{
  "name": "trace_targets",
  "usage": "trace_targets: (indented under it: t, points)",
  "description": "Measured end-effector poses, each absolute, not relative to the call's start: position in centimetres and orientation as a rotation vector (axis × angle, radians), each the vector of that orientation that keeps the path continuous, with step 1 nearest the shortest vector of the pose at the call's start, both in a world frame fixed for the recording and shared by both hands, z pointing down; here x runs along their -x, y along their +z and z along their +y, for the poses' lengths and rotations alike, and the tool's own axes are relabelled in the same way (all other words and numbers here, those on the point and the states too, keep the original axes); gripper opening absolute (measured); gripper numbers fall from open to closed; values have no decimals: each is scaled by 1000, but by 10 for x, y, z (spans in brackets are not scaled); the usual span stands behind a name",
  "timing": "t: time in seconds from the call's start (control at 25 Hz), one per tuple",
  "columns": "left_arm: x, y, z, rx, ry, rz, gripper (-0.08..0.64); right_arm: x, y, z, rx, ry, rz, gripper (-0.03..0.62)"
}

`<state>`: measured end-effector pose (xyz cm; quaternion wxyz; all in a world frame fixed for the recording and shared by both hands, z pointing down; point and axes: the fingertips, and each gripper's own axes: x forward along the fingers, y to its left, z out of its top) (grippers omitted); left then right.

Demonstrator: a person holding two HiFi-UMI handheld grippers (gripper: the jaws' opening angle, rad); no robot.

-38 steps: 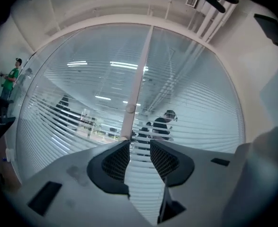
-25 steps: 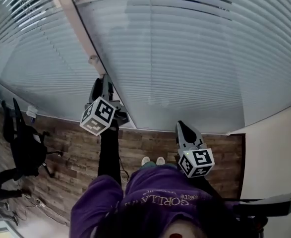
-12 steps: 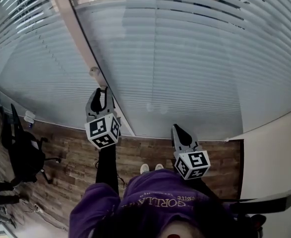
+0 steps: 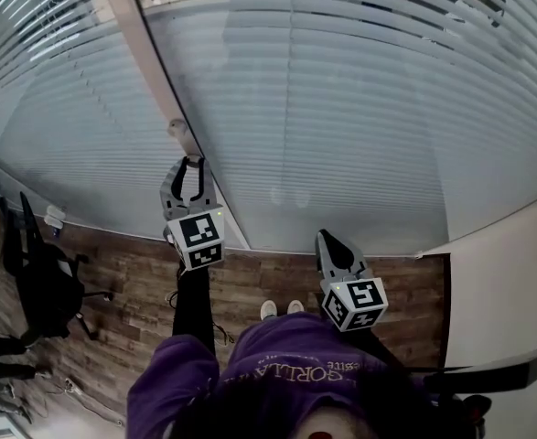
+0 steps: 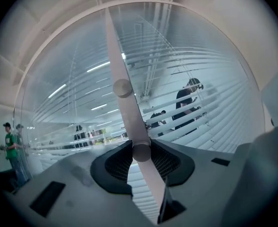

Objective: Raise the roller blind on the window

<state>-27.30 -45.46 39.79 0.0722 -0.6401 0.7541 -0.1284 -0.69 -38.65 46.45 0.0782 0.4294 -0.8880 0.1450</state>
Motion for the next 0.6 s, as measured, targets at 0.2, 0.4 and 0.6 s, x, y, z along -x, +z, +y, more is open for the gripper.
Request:
trace_targets:
  t: [0.2,0.4,0.6]
  points:
    - [269,403,-456,1829,-582,2162,124,10,464,-387,-1286,432,-2660,-3]
    - [266,403,-457,1714,-768,2023,123,18,465,-388,-1268,429,-2665,-2]
    - [262,404,-456,1594,-954,1849,123,22,465,-387,-1258,430,-2667,-3]
